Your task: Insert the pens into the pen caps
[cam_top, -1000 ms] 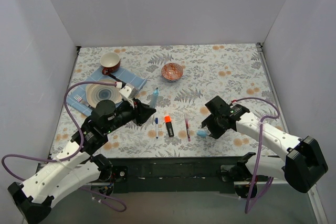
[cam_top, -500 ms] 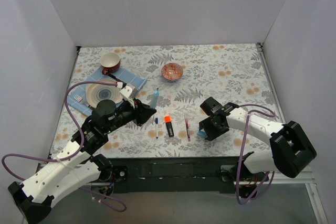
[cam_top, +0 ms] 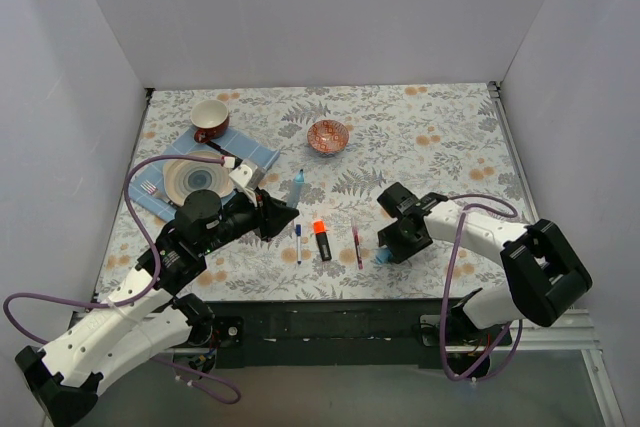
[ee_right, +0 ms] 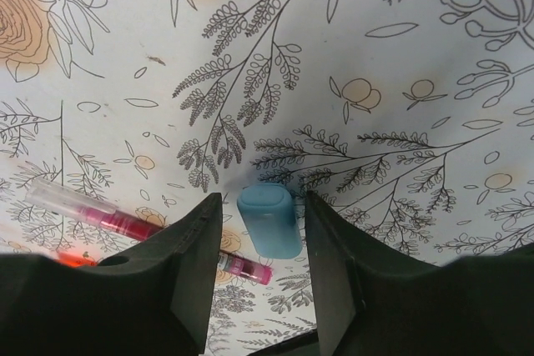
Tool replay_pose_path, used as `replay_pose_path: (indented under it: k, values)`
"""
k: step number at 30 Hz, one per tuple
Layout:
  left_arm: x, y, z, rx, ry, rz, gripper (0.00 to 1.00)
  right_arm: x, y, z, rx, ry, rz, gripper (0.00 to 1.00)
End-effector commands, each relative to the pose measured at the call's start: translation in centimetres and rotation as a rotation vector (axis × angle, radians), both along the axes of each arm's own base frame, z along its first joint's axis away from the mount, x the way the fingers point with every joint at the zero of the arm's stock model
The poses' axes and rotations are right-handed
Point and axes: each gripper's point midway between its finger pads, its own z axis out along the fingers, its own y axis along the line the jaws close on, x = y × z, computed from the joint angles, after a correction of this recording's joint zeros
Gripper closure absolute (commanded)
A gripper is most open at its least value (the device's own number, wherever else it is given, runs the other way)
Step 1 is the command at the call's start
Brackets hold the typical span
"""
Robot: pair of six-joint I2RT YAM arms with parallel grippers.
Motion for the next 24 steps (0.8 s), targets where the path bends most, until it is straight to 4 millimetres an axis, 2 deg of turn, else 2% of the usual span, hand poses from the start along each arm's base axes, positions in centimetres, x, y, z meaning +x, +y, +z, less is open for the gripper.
replay_pose_path:
  k: [1,8,11,12,13,14,18,22,24]
  values:
    - [-0.1,0.0,0.2,0.006,-0.014,-0.012,1.0,0.9,-0.9,-0.8,-0.076,-0.024,0.035,0.5]
    - [0.0,-0.1,0.0,0.011,-0.008,-0.012,1.0,-1.6,-1.7,-2.7,-0.114,0.086,0.11,0.52]
    - [0.0,0.0,0.0,0.012,-0.009,-0.006,1.0,-2.0,-1.9,-2.8,-0.126,0.091,0.145,0.57]
    - [0.0,0.1,0.1,0.009,-0.013,-0.003,1.0,-1.9,-2.0,-2.8,-0.129,0.09,0.149,0.65]
    - [0.1,0.1,0.1,0.009,-0.012,0.0,1.0,-1.9,-2.0,-2.7,-0.132,0.086,0.162,0.69]
    - [0.0,0.2,0.2,0.007,-0.014,0.001,1.0,-1.7,-1.9,-2.6,-0.126,0.075,0.171,0.73]
    - [0.1,0.3,0.2,0.004,-0.014,0.013,1.0,-0.5,-1.6,-2.0,-0.134,0.018,0.233,0.99]
    - [-0.3,-0.1,0.3,-0.02,0.01,-0.008,1.0,1.8,-2.1,-0.3,-0.195,-0.094,0.285,0.99]
    - [-0.6,-0.5,0.5,-0.043,0.028,-0.028,1.0,3.5,-1.7,1.5,-0.199,-0.193,0.349,0.99]
